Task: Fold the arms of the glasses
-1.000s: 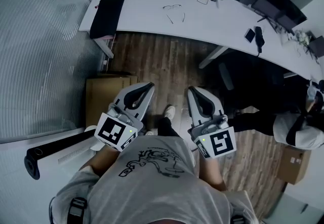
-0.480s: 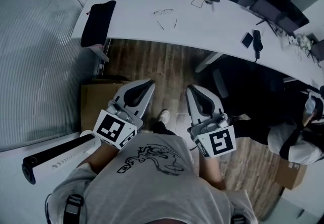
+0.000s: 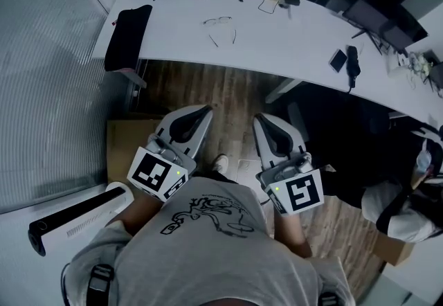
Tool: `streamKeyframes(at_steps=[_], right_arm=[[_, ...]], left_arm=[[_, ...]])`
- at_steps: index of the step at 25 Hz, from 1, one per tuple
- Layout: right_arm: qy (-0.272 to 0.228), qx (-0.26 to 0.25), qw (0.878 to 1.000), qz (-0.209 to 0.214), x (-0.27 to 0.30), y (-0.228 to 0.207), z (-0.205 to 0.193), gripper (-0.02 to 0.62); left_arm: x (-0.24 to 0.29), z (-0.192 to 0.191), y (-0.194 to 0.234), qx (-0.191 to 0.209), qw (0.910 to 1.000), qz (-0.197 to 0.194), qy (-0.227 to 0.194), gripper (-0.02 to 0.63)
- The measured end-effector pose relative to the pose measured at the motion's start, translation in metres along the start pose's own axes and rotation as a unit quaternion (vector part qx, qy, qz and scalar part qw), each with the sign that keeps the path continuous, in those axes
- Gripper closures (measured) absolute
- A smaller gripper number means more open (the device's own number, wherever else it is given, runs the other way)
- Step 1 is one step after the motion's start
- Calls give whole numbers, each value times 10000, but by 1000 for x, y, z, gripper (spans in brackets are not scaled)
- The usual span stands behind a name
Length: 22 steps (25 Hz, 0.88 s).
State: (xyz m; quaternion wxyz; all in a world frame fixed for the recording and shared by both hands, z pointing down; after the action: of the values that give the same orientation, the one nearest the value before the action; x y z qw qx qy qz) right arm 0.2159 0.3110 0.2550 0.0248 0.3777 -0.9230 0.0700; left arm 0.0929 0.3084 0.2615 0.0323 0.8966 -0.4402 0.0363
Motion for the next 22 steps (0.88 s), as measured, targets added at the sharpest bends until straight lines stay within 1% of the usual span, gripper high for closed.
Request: streamKeyframes(at_steps=[8, 12, 18, 22], right_arm=[[111, 75, 9999, 101, 18, -26, -7, 586], [119, 134, 9998, 42, 30, -38, -9, 586], [128, 63, 9999, -56, 56, -52, -11, 586], [190, 80, 9997, -137, 82, -65, -7, 586]], left_arm=[[24, -8, 14, -80, 9998, 148, 115, 584], [34, -11, 30, -111, 9996, 230, 120, 584], [55, -16, 57, -74, 9998, 150, 83, 584], [74, -15, 83, -149, 9998, 79, 88, 584]])
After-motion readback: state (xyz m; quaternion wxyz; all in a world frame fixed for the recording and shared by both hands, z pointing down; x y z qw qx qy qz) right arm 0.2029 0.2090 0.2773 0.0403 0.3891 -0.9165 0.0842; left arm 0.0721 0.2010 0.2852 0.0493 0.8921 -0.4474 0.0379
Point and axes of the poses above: the fingertips, and each gripper's own axes: x forward along the fingers, y to its left, z out of its top, the point moved 3 cm from there along -x, backward along the fingers, and after that the axes turned 5 degrees about x, right-handed, at the moved point
